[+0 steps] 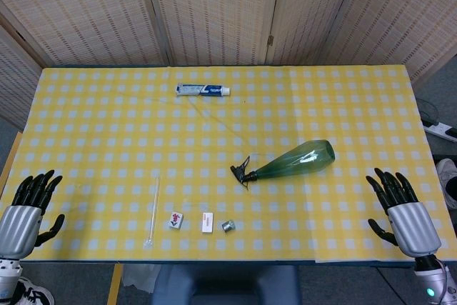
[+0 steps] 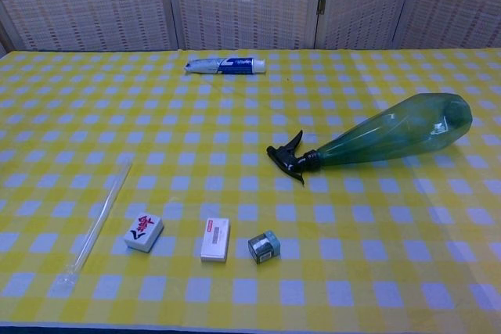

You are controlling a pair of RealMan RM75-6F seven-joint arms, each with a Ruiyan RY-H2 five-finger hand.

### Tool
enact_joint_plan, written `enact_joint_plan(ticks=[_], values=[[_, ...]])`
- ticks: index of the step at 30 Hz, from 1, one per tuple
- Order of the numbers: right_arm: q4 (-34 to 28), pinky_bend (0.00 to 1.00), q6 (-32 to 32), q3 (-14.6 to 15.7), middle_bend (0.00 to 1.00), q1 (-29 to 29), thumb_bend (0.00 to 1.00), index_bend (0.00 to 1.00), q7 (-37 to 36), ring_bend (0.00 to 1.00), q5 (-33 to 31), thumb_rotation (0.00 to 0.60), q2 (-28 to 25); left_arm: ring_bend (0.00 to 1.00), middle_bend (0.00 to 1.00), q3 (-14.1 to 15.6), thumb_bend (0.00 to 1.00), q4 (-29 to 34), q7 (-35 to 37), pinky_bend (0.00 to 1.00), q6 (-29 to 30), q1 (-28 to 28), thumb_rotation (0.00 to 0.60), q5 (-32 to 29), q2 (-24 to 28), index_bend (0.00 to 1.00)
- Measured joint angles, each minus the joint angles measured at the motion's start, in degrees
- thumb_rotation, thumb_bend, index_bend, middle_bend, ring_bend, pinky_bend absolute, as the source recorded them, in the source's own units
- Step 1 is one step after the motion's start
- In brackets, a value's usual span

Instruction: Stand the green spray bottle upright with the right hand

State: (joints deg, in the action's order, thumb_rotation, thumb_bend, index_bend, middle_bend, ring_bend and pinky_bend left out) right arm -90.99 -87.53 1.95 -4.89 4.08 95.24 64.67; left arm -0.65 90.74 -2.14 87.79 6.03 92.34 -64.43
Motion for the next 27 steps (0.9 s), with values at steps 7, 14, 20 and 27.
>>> enact_joint_plan(ticks=[7,14,20,27], values=[[2.33,0.00,2.84,-0.27,0.00,-1.69,0.29,0.00,-0.47,0.00,0.39,0.600,2.18,0.01,0.06,-0.20,0.44,-0.23,1.08,0.00,-1.46,0.71,0.600,-0.63,0.04,0.00],[1.26,0.00,15.01,-2.96,0.00,-9.69,0.29,0.00,4.23,0.00,-1.00,0.600,2.94,0.01,0.06,-0.26,0.44,-0.32,2.99,0.00,-1.30,0.71,0.600,-0.91,0.51,0.00],[-0.04,0.00,29.81,-7.71,0.00,-19.78,0.29,0.00,13.48,0.02,-7.73,0.600,5.07,0.01,0.06,-0.05,0.44,-0.25,4.81,0.00,-0.53,0.32,0.600,-0.51,1.24,0.00],[1.33,0.00,40.68,-11.59,0.00,-29.13,0.29,0.00,26.12,0.03,-21.06,0.600,9.76,0.01,0.06,-0.24,0.44,-0.80,7.93,0.00,0.49,-0.31,0.600,-1.02,2.12,0.00]])
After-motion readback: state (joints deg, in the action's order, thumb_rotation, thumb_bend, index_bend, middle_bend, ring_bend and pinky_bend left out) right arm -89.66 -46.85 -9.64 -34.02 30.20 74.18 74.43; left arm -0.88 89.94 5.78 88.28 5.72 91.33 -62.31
